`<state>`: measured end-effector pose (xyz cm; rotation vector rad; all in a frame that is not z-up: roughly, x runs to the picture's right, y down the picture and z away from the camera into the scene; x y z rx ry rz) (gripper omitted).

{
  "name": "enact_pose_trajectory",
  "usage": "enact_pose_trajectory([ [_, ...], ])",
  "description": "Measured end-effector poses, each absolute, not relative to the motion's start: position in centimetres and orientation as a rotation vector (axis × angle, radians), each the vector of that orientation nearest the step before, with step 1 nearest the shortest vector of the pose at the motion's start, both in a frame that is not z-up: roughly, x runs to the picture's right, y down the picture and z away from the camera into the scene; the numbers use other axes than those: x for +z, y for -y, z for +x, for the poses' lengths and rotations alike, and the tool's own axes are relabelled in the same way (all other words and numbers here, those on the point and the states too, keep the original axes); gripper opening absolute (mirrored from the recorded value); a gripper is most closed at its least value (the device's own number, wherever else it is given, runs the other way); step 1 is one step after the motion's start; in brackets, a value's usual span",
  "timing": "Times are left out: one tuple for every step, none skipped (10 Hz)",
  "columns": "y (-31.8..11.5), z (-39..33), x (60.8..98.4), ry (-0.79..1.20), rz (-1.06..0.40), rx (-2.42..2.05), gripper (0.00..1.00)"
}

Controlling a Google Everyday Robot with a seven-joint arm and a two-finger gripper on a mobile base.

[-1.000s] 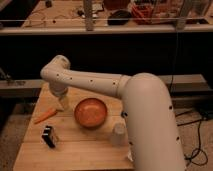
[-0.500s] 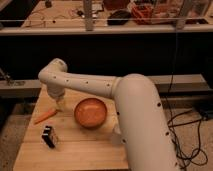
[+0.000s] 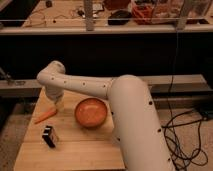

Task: Place the pepper in the ceramic bowl

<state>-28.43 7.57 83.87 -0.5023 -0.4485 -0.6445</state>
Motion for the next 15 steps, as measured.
enact_pose_trajectory([
  [-7.5, -28.5, 83.8, 0.45, -0.504, -0.648, 0.8],
  [-7.5, -28.6, 84.1, 0.452, -0.512, -0.652, 0.8],
  [-7.7, -29.0, 84.3, 0.455, -0.519, -0.659, 0.8],
  [-7.9, -29.3, 84.3, 0.459, -0.523, -0.664, 0.8],
  [-8.0, -29.4, 84.3, 0.463, -0.526, -0.666, 0.8],
  [-8.1, -29.5, 84.5, 0.467, -0.531, -0.669, 0.8],
  [-8.2, -29.7, 84.6, 0.473, -0.535, -0.672, 0.8],
  [-8.4, -29.9, 84.6, 0.477, -0.539, -0.672, 0.8],
  [-8.8, -30.2, 84.7, 0.486, -0.543, -0.67, 0.8],
  [-9.0, -30.3, 84.7, 0.491, -0.545, -0.667, 0.8],
  [-9.0, -30.4, 84.8, 0.493, -0.548, -0.664, 0.8],
  [-9.2, -30.4, 84.9, 0.498, -0.552, -0.662, 0.8],
  [-9.3, -30.4, 85.0, 0.5, -0.555, -0.66, 0.8],
  [-9.5, -30.5, 85.1, 0.502, -0.558, -0.659, 0.8],
  [-9.6, -30.7, 85.1, 0.506, -0.56, -0.66, 0.8],
])
